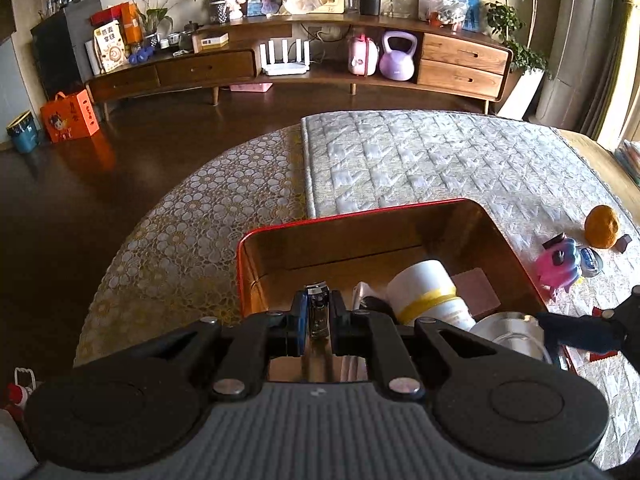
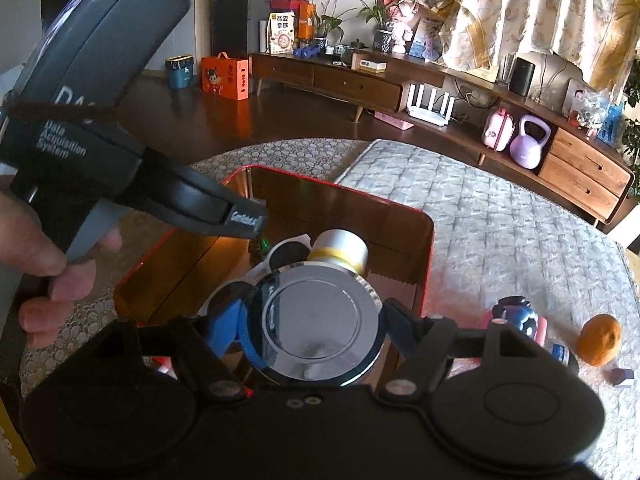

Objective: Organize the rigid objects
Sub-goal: 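Lower the clipper into the red tin and open the left tool while the right releases the silver tin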

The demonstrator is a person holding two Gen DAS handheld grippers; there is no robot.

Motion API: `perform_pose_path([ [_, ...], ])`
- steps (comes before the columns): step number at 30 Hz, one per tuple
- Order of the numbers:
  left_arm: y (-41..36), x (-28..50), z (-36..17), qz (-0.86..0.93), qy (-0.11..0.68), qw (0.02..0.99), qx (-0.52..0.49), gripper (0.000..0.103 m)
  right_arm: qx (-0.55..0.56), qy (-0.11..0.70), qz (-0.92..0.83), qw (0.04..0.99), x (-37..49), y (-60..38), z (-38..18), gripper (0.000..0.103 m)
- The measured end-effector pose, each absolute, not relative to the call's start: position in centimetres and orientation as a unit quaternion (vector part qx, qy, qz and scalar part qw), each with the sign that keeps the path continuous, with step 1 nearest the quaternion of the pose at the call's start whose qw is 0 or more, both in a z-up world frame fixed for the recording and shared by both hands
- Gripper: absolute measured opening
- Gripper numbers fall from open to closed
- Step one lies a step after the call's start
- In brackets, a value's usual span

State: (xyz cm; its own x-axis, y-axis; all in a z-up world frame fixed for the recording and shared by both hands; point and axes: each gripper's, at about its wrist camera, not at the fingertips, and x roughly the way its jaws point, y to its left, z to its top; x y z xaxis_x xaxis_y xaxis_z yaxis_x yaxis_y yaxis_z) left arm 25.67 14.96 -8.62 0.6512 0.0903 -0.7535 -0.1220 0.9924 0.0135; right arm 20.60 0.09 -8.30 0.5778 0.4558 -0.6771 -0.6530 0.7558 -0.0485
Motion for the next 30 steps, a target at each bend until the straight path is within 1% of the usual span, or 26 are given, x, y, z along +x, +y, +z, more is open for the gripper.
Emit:
perform_pose_path([
  [9,14.5,26.7,-9.5,0.06,0.424,0.903,-0.024,0.011,-0.157,0.328,0.315,0.877,20.2,0.4,-8.3,0.076],
  [14,14.5,26.4,-9.6,0.057,0.426,0.902,-0.036,0.011,-0.149,0.316,0.317,0.881,19.7,0.1,-7.9,0.079],
  [16,14.6,26.2,-9.5,0.059,0.426,0.902,-0.039,0.011,-0.141,0.314,0.319,0.883,19.5,-0.3,-7.4,0.08],
  [30,14.1,23.1,-7.5,0.043,0.413,0.908,-0.055,0.011,-0.097,0.311,0.312,0.893,18.3,-4.1,-5.0,0.082],
])
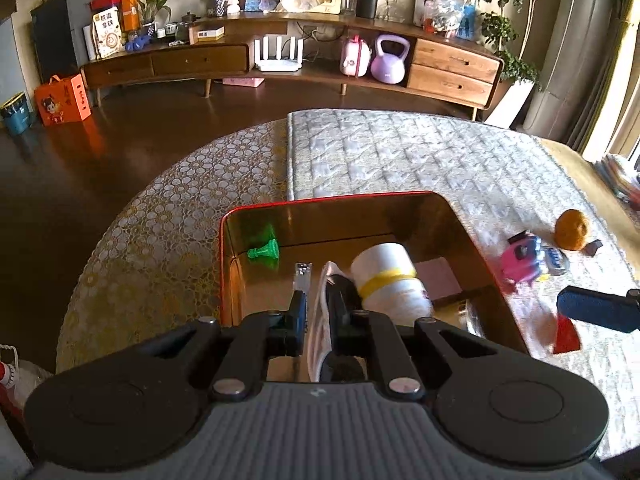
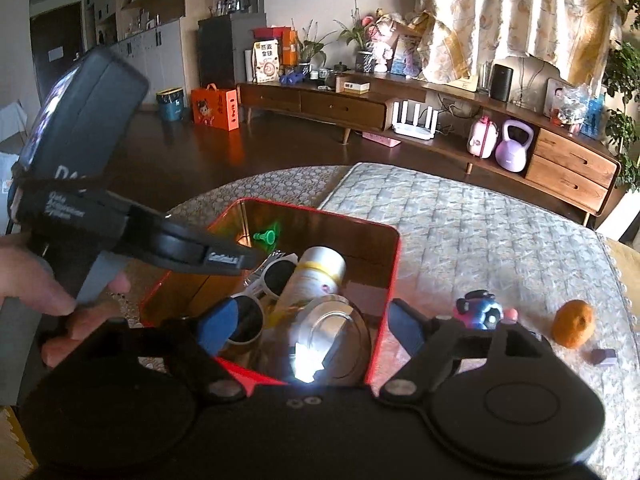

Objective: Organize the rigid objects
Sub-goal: 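Lower the clipper into the red tin and open the left tool while the right releases the silver tin, then withdraw both tools from the red tin toward the red packet and purple block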

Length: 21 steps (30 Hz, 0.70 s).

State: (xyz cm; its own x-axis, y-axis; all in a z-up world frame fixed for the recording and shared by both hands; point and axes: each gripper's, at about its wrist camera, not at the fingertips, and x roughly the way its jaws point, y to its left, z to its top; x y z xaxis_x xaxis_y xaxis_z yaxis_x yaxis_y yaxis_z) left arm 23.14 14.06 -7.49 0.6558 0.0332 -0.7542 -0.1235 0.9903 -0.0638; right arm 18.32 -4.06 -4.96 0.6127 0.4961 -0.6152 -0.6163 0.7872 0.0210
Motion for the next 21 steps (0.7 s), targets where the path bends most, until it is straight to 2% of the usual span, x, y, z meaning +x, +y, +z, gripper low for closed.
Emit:
perform_pose_path([
  [15,11.2,19.4,-4.6,0.016,0.398,0.916,-0.056,0.013,-0.049,0.298,0.31,0.901,16.1,-9.0,-2.1,0.09],
  [21,9.9,17.7,-4.1,-0.003,0.394,0.916,-0.067,0.021,-0.04,0.298,0.305,0.904,15.1,-12.4,-1.9,0.095],
])
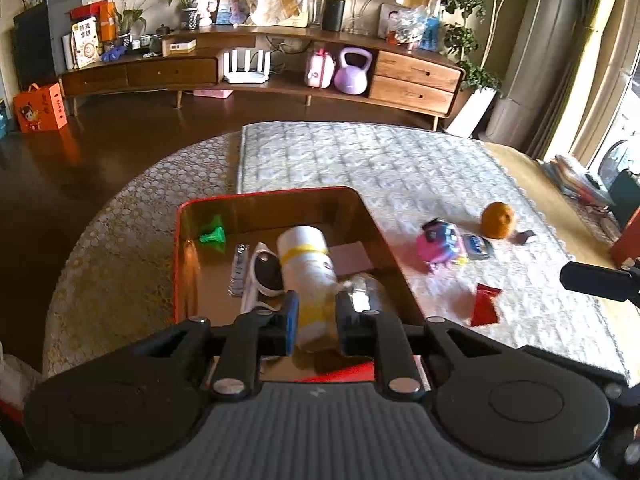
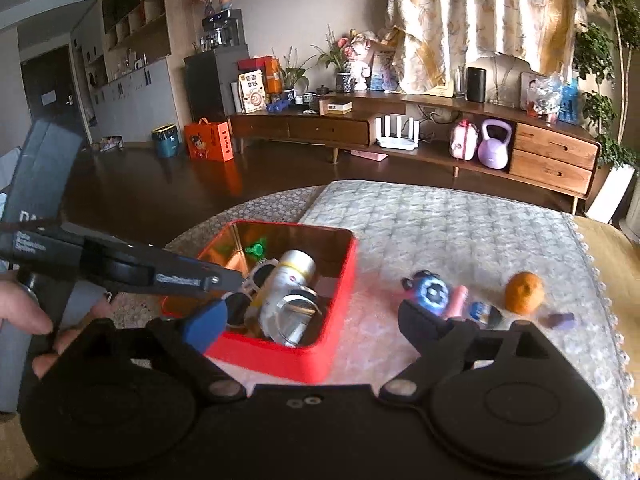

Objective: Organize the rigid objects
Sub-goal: 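Withdraw both tools from the red tin toward the red packet and purple block, then grasp the red wrapper packet with the left tool while the right tool grasps the purple block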

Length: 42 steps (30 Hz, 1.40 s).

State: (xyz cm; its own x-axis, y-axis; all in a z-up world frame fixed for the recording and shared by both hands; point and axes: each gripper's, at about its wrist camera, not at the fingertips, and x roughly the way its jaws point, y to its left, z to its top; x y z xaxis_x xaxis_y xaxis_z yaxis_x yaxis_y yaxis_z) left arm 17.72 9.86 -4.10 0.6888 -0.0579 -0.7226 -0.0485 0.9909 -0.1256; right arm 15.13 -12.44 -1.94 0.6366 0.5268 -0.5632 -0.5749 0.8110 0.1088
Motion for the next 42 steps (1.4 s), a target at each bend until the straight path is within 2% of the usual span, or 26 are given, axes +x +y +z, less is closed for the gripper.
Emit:
perform_pose_path([
  [4,8.5,16.8,-4.0,-0.013,0.39,0.918,-0.066,0.036,-0.04,0.301,0.293,0.906,14.7,-15.0,-2.1,0.097],
  [5,8.2,16.6,-4.0,-0.016,0.389,0.919,-0.066,0.047,-0.039,0.302,0.29,0.907,14.6,-15.6,-2.2,0.098],
  [7,7.5,16.2,-4.0,-0.018,0.383,0.921,-0.065,0.06,-0.034,0.301,0.287,0.909,14.4,-16.9,-2.2,0.1],
  [12,5.7,15.6,-3.9,-0.034,0.378,0.923,-0.067,0.065,-0.024,0.298,0.274,0.914,14.4,-19.5,-2.6,0.103],
  [14,4.8,15.4,-4.0,-0.041,0.373,0.924,-0.068,0.073,-0.017,0.299,0.265,0.917,14.6,-20.7,-2.8,0.103],
  [19,2.5,15.2,-4.2,-0.058,0.363,0.927,-0.071,0.082,-0.01,0.299,0.241,0.923,15.4,-23.2,-3.5,0.103],
  [28,-1.6,15.6,-4.7,-0.066,0.337,0.938,-0.053,0.083,-0.007,0.307,0.193,0.932,18.8,-27.3,-5.4,0.103],
  [42,-6.6,19.9,-8.7,-0.085,0.366,0.926,-0.019,0.083,-0.019,0.329,0.163,0.93,25.1,-29.6,-8.8,0.103],
])
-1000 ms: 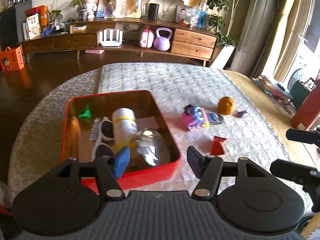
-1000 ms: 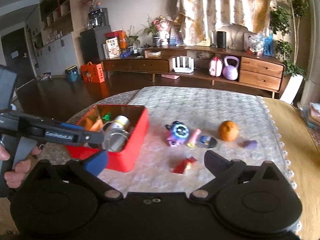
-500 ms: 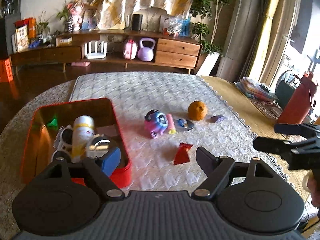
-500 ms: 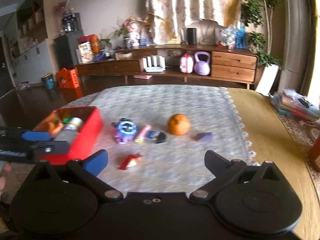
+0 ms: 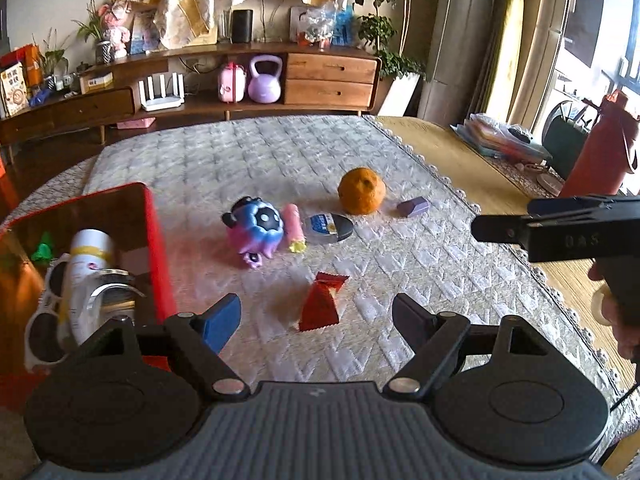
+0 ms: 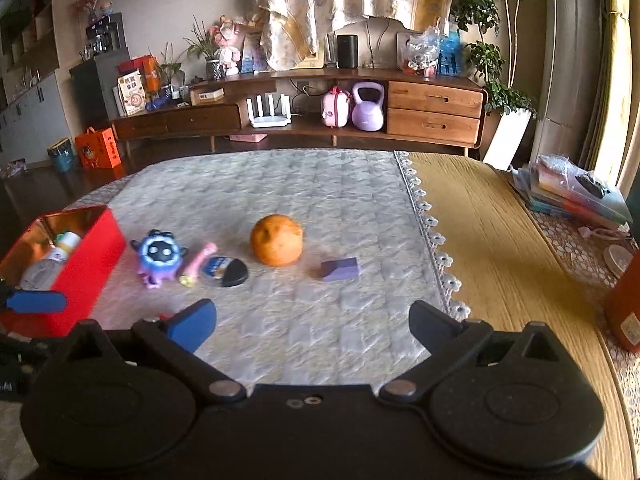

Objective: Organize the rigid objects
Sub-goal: 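Grasp the red wrapper packet with the left tool while the right tool grasps the purple block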

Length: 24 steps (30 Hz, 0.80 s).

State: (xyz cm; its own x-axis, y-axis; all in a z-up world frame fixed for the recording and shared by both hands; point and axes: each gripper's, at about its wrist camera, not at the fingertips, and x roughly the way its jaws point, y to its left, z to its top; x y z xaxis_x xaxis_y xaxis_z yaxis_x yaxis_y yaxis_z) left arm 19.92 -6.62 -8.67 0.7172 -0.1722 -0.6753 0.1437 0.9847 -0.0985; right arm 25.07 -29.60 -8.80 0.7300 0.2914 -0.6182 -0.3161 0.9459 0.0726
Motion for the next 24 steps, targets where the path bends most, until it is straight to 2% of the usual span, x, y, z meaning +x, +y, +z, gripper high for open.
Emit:
perform_pose_path([
  [14,-7.7,23.2,-12.8,-0.085,0.395,0.914,-0.018,0.083,-0.059,0.342,0.151,0.926,31.5,-27.9,-12.5,0.095],
  [24,-8.4,23.8,-14.0,-0.076,0.39,0.917,0.012,0.082,-0.059,0.355,0.147,0.921,33.7,-26.9,-14.5,0.077],
])
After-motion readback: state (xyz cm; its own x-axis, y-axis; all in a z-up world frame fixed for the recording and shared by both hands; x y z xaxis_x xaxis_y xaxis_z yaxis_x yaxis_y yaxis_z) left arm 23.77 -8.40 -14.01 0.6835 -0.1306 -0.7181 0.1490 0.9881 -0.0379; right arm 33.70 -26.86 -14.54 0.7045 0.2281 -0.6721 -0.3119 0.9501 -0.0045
